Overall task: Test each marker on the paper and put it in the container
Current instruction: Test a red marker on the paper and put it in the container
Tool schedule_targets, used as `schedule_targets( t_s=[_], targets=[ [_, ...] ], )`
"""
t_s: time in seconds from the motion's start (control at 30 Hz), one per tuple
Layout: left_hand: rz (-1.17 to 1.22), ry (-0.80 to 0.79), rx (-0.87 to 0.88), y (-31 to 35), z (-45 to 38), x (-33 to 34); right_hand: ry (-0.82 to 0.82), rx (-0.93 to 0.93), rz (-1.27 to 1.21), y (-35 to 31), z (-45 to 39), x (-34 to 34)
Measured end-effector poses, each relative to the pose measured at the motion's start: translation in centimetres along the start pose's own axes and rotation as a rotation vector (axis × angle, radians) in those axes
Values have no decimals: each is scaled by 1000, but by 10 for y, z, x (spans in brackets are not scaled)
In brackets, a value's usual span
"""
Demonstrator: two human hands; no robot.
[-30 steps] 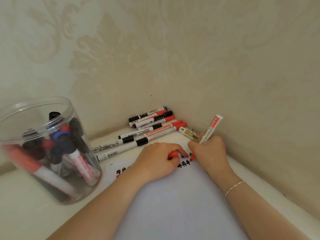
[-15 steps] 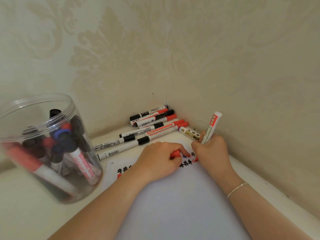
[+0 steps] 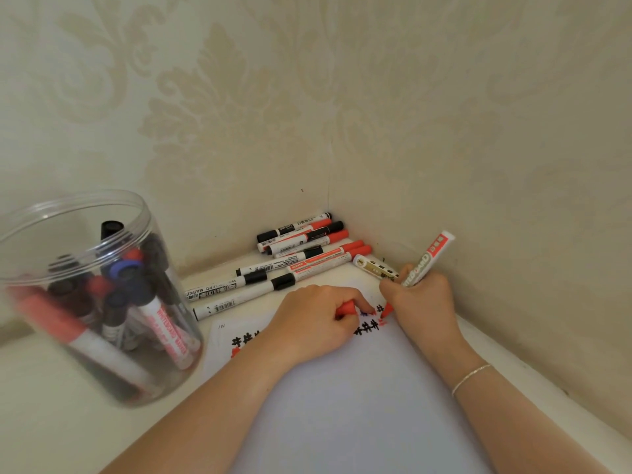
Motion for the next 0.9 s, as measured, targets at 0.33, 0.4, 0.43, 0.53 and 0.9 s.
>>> schedule_targets(
  t_s=[0.33, 0.4, 0.43, 0.53, 0.9],
  targets=[
    [16, 10, 3, -3, 0, 0, -20, -1, -218, -1, 2, -1],
    [40, 21, -18, -4, -1, -1, -33, -9, -399, -6, 3, -6],
    [59, 27, -31, -4, -1, -1, -52, -18, -452, -10, 4, -6],
    [95, 36, -44, -4, -1, -4, -159, 2, -690, -16, 5, 0],
    [5, -13, -38, -2, -1, -1, -263, 12, -642, -16, 9, 12]
  ],
)
Point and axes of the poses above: each hand's wrist, its own z-axis away from the middle knuckle, its own x-axis out of the palm, y = z × x, the point moved 6 cm from there along -z, towards the middle knuckle, and after that the axes turned 12 degrees about z, right-handed, at the moved point
